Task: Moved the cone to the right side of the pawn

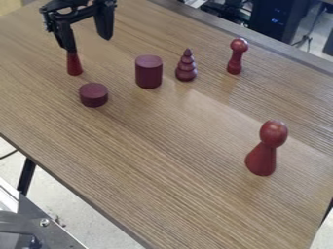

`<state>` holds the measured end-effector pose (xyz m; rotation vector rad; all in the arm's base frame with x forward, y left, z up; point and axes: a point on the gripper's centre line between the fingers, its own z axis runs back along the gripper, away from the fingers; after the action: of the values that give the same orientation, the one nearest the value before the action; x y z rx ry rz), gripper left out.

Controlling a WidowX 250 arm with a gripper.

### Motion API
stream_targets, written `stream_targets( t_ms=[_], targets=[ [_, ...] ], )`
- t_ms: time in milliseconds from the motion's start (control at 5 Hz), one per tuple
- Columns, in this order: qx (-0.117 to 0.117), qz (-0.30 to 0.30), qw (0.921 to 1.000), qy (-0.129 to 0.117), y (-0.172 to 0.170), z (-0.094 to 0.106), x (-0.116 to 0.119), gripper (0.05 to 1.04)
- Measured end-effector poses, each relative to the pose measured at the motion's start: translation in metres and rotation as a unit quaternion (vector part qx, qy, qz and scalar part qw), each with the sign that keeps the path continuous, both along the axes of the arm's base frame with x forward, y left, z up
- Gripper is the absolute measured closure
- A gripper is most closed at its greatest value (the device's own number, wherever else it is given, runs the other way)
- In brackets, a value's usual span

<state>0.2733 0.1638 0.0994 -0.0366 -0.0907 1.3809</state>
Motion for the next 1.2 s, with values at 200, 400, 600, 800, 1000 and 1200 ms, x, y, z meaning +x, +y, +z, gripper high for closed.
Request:
stream_targets(
  t_ms=[200,400,600,800,1000,1200],
  targets=[
    [0.0,0.003,1.0,-0.001,0.01,-0.005,0.003,0.083],
    [-0.01,0.012,0.9999,-0.007,0.021,-0.013,0.005,0.083],
    [0.002,0.018,0.9998,-0.01,0.03,-0.02,0.008,0.083],
    [0.008,0.025,0.9996,-0.01,0.037,-0.026,0.013,0.083],
    [0.007,0.025,0.9996,-0.004,0.04,-0.035,0.016,0.083],
    [0.009,0.029,0.9995,-0.013,0.044,-0.038,0.022,0.112]
  ],
)
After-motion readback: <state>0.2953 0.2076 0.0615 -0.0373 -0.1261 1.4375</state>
